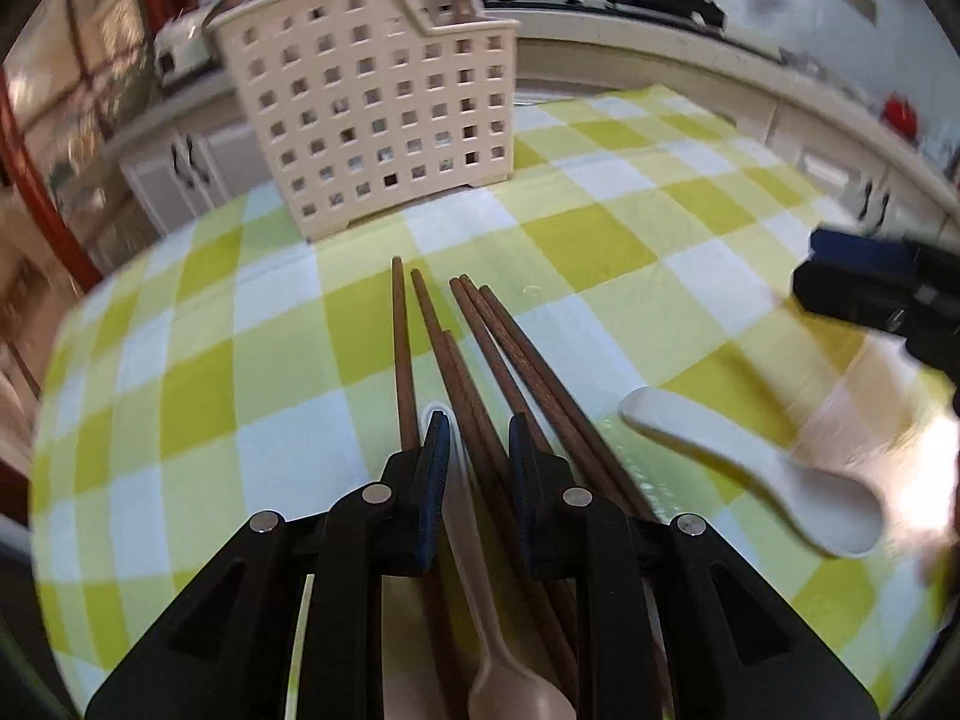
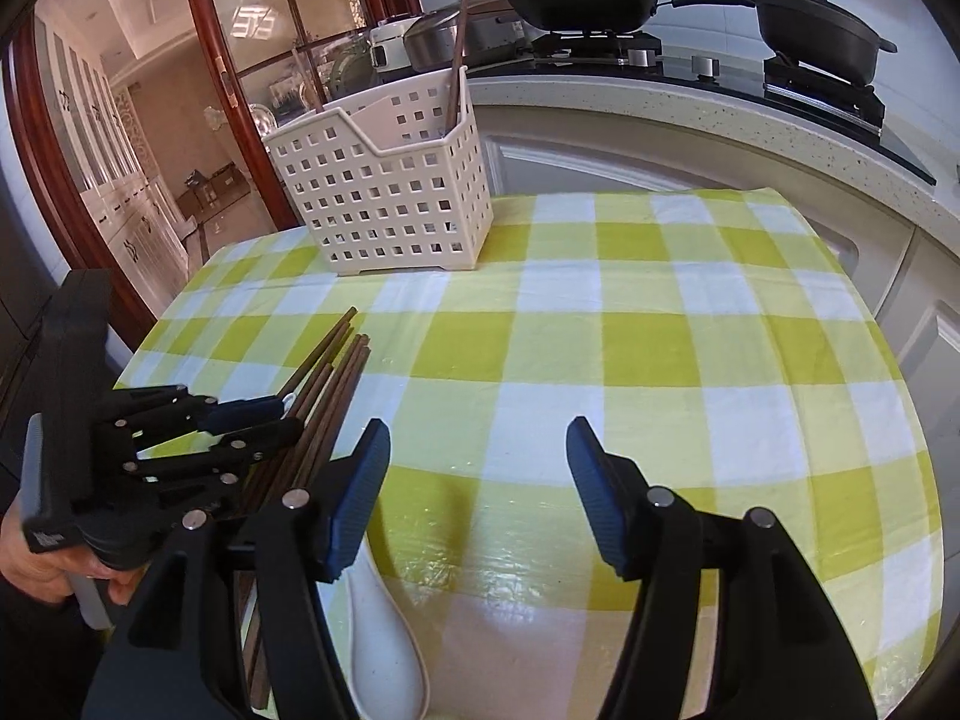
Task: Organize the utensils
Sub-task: 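Move both open tools back down to the chopsticks on the cloth, then close the left tool on a chopstick while the right tool grasps another chopstick, then raise the left tool's chopstick over the caddy while the right tool carries its chopstick there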
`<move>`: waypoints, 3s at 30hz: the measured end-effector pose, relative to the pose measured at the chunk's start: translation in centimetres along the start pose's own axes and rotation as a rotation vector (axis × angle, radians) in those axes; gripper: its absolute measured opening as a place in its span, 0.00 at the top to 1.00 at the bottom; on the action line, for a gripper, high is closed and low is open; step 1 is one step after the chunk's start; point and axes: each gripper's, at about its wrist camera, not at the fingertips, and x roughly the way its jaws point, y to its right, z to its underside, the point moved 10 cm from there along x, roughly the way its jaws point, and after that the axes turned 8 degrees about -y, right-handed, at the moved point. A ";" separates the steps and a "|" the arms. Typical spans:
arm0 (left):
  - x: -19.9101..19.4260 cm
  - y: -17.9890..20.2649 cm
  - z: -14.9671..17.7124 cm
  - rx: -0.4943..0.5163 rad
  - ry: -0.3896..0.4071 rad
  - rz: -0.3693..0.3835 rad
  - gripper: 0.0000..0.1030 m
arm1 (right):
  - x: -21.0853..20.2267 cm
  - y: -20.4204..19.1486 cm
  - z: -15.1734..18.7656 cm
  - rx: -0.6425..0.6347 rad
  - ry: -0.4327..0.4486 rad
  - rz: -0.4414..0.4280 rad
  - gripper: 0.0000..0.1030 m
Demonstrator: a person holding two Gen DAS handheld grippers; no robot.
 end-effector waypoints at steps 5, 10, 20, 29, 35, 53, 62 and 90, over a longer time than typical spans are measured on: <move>-0.5 -2.1 0.6 -0.033 -0.010 0.027 0.86 | -0.2 -1.0 0.0 -0.028 -0.002 -0.003 0.42; -1.0 -4.9 2.0 -0.069 -0.005 0.035 0.86 | 0.4 -3.0 0.1 -0.067 -0.024 -0.015 0.42; -1.3 -6.9 2.8 -0.088 0.022 0.087 0.86 | 4.5 -8.1 0.6 -0.153 -0.128 -0.048 0.64; -1.9 -7.9 2.4 -0.184 0.048 0.212 0.86 | 7.9 -8.9 0.2 -0.181 -0.187 -0.039 0.85; -1.0 -8.6 1.5 -0.237 0.016 0.204 0.86 | 7.9 -8.7 0.1 -0.204 -0.190 -0.067 0.88; -1.7 -9.1 0.7 -0.330 0.047 0.263 0.94 | 8.4 -6.1 -0.9 -0.143 -0.210 -0.032 0.92; -3.4 -7.3 0.5 -0.294 0.085 0.284 0.95 | 8.6 -6.3 -1.1 -0.151 -0.195 0.009 0.93; -17.1 -6.1 -2.0 -0.202 0.352 0.198 0.97 | -9.0 -8.9 -5.3 -0.157 0.150 -0.072 0.95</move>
